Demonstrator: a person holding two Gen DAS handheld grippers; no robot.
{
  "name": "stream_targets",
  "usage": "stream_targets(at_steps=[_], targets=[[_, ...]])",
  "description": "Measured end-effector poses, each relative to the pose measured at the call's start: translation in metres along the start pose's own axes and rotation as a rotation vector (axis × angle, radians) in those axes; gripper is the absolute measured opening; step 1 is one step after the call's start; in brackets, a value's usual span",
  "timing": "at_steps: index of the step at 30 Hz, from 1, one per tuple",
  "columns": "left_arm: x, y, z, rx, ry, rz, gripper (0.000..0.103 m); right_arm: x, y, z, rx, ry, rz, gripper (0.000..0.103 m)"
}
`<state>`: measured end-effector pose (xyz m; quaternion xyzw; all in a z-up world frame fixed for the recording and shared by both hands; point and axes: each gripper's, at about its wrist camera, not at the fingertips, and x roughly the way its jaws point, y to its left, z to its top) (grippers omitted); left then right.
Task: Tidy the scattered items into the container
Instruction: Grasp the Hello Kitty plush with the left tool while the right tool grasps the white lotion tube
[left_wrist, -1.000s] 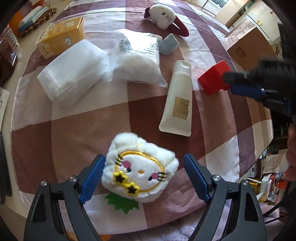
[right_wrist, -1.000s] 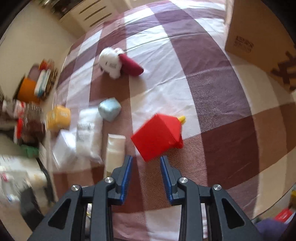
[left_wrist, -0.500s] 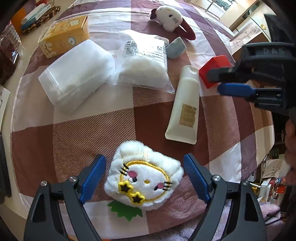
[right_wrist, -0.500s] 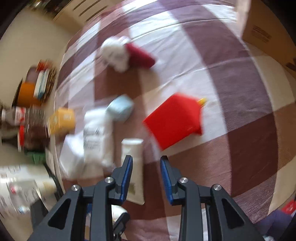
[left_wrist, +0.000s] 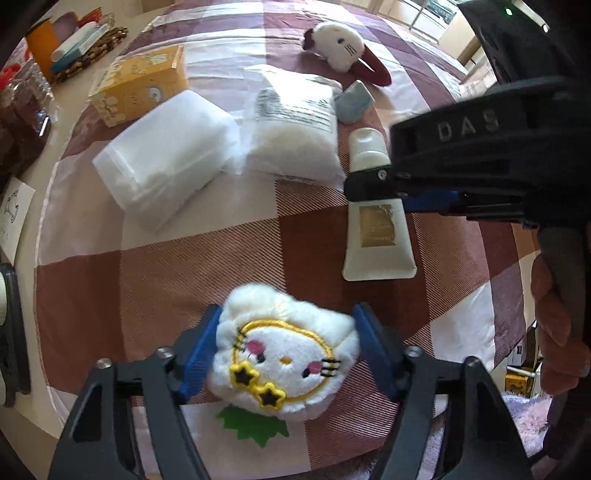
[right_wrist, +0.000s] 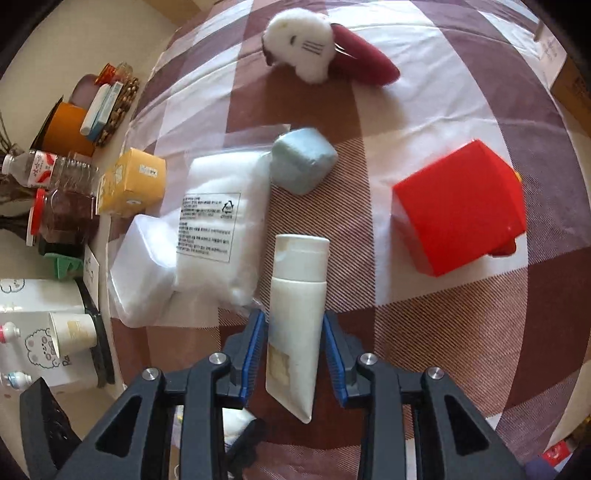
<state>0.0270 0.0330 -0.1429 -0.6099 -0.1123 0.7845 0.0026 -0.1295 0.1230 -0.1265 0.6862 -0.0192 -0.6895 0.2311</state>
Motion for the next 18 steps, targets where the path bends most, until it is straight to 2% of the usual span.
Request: stream_targets(at_steps=[4, 12, 18], targets=[[-0.002, 0.001, -0.005, 0.012, -0.011, 0.009, 0.065, -0.001, 0.005, -0.004, -0.068, -0.010, -0.029, 0.030], [-0.012, 0.014, -0.016, -0.009, -0.033, 0.016, 0.059, -0.007, -0.005, -0.012, -0.075, 0.003, -0.019, 0.029], [-0.026, 0.022, 0.002, -0.051, -0.032, 0.019, 0.059, -0.021, -0.011, -0.016, -0.073, -0.008, 0.019, 0.028]])
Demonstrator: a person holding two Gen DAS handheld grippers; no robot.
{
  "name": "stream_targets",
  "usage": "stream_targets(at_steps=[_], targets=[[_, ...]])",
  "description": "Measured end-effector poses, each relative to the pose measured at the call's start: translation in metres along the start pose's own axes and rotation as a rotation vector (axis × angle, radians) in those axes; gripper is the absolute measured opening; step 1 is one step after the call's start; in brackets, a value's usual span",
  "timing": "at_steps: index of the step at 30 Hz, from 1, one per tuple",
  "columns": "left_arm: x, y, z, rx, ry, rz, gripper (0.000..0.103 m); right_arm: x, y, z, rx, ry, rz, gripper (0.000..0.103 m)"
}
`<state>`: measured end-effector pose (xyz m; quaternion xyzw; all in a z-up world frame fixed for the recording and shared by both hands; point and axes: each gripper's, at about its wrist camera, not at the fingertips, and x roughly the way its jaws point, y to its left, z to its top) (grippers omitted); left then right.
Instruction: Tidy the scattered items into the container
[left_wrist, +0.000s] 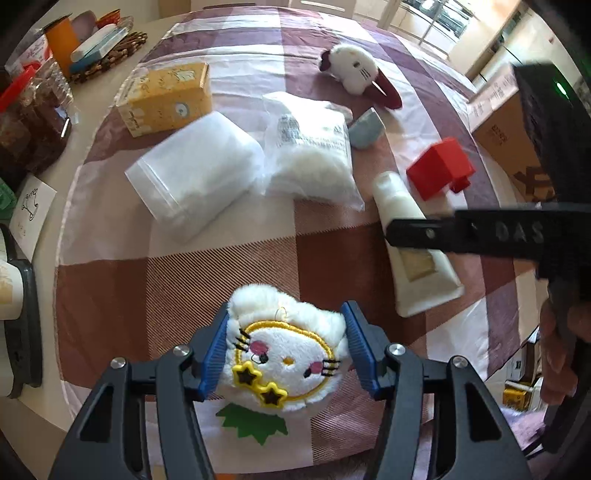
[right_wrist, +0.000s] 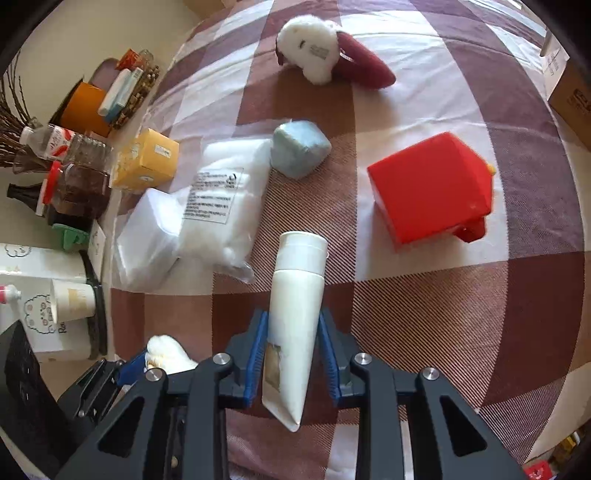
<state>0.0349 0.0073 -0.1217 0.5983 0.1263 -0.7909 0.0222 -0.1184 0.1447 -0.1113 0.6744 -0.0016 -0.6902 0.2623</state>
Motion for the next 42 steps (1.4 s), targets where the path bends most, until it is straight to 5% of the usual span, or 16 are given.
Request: stream_targets(at_steps=[22, 42], targets=[[-0.038, -0.004, 0.071, -0.095, -0.029, 0.049, 0.059, -0.063, 0.010, 0.000, -0.019, -0.091, 0.072, 0.025], [-0.079, -0.037, 0.103, -0.004, -0.083, 0.070, 0.059, -0.137, 0.024, -0.014, -0.016, -0.245, 0.116, 0.025]])
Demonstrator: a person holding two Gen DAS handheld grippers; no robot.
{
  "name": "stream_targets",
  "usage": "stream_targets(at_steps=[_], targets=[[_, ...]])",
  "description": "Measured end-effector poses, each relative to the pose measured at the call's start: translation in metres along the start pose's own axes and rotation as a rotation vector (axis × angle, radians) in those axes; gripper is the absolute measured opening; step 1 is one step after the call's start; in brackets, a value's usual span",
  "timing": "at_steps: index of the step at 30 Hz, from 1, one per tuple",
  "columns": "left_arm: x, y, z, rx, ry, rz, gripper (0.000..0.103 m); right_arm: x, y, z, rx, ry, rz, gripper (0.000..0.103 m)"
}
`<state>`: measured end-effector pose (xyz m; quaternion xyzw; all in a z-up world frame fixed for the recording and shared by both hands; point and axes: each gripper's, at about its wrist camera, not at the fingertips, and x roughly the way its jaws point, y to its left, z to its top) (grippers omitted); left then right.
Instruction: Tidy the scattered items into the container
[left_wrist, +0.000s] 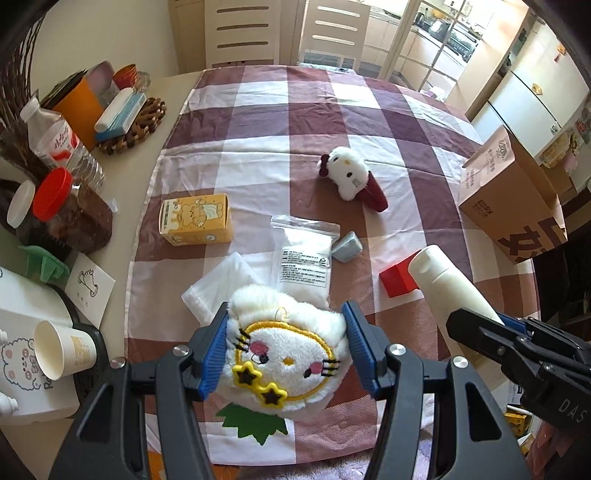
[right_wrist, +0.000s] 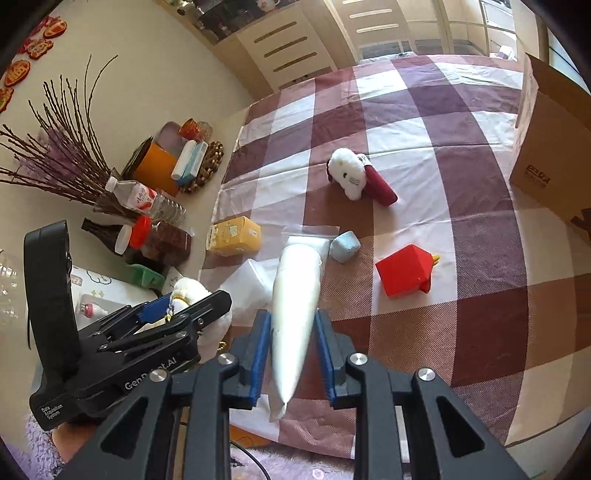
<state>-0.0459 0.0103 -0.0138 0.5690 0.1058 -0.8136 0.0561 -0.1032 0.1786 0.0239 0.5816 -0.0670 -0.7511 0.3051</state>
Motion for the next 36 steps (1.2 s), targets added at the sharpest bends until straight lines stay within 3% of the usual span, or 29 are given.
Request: stream_targets(at_steps=[17, 36], targets=[[-0.006, -0.029, 0.001, 0.067, -0.008, 0.002, 0.059, -0.018, -0.011, -0.011, 0.028, -0.028, -0.013, 0.025], [0.002, -0.089, 0.009, 0.169, 0.002, -0.025, 0.059, -0.048, -0.057, -0.015, 0.111, -0.078, -0.040, 0.025]])
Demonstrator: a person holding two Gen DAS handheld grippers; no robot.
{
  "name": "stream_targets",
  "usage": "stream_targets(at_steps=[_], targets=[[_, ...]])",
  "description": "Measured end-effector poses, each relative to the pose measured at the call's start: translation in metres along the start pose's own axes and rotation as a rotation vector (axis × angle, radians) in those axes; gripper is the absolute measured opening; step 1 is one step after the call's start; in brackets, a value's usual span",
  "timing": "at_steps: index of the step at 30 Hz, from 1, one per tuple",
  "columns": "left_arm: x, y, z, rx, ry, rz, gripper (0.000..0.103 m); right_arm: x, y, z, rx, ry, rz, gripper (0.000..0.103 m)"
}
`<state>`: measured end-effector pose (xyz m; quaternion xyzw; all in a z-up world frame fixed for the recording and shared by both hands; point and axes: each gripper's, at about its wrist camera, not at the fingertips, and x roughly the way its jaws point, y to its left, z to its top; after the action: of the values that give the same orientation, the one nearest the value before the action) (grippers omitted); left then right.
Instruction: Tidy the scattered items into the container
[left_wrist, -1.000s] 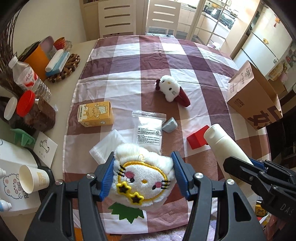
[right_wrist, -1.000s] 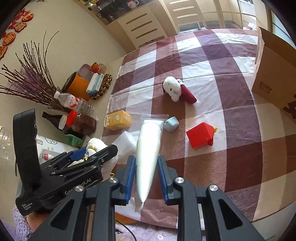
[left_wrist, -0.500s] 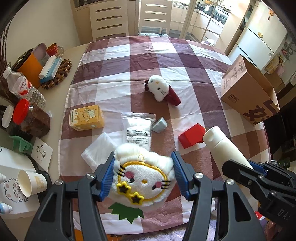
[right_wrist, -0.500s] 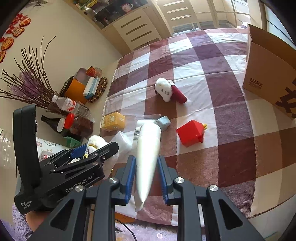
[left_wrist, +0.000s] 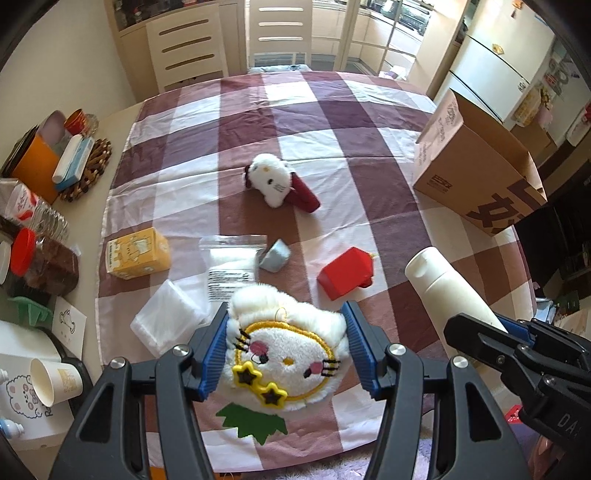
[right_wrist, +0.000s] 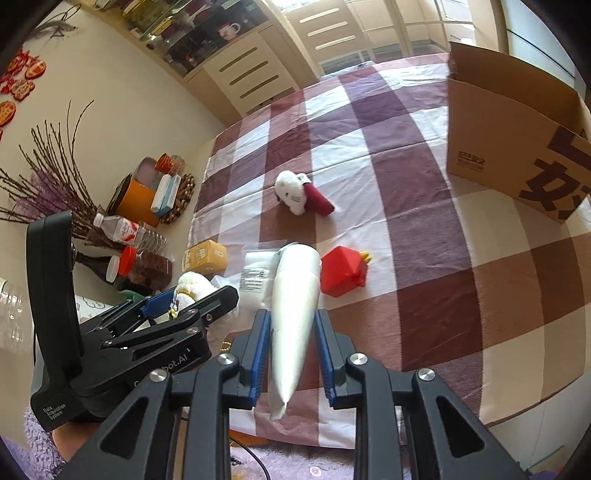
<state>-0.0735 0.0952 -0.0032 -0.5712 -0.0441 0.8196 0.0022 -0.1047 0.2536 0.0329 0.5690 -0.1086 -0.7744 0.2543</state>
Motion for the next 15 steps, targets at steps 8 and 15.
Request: stream_targets(at_steps=[8, 15], targets=[[0.005, -0.031, 0.005, 0.050, 0.006, -0.014, 0.059, -0.016, -0.025, 0.000, 0.044, -0.028, -0.014, 0.025], [0.008, -0.057, 0.007, 0.087, 0.010, -0.027, 0.059, -0.027, -0.045, 0.000, 0.076, -0.044, -0.024, 0.025]])
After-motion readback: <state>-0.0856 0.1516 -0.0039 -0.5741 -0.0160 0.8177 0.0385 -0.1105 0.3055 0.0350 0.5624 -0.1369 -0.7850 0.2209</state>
